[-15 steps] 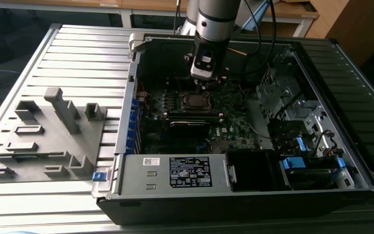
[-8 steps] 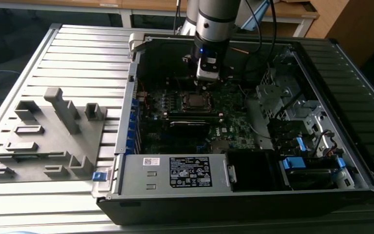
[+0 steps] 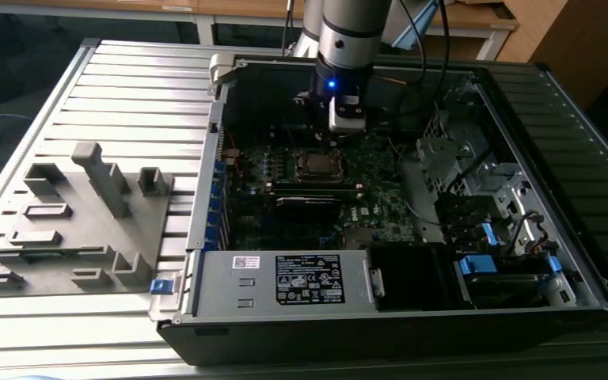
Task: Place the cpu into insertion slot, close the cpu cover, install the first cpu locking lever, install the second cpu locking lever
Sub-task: 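Close the cpu cover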
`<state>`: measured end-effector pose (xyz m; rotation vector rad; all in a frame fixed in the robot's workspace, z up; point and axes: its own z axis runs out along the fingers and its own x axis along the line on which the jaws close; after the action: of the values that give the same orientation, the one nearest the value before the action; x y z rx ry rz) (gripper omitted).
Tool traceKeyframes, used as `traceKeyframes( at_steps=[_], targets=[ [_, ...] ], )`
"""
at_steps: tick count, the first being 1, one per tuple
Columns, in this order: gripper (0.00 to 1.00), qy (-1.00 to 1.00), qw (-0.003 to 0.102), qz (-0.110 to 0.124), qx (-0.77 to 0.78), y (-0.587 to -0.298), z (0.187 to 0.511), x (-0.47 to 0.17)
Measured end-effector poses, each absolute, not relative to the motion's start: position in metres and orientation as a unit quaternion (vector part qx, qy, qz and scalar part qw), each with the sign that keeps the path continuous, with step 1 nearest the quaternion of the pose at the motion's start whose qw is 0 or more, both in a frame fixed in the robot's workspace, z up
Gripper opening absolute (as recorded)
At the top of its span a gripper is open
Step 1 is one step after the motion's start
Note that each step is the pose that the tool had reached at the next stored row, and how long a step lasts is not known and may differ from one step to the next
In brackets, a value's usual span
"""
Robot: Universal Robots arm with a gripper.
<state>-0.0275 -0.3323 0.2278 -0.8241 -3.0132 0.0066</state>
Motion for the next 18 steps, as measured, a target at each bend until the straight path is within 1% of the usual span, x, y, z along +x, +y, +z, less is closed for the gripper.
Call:
traceKeyframes(
  at_steps=[18],
  targets=[
    [0.11, -0.994, 0.008, 0.003, -0.106, -0.3324, 0.2238, -0.0275]
  ],
)
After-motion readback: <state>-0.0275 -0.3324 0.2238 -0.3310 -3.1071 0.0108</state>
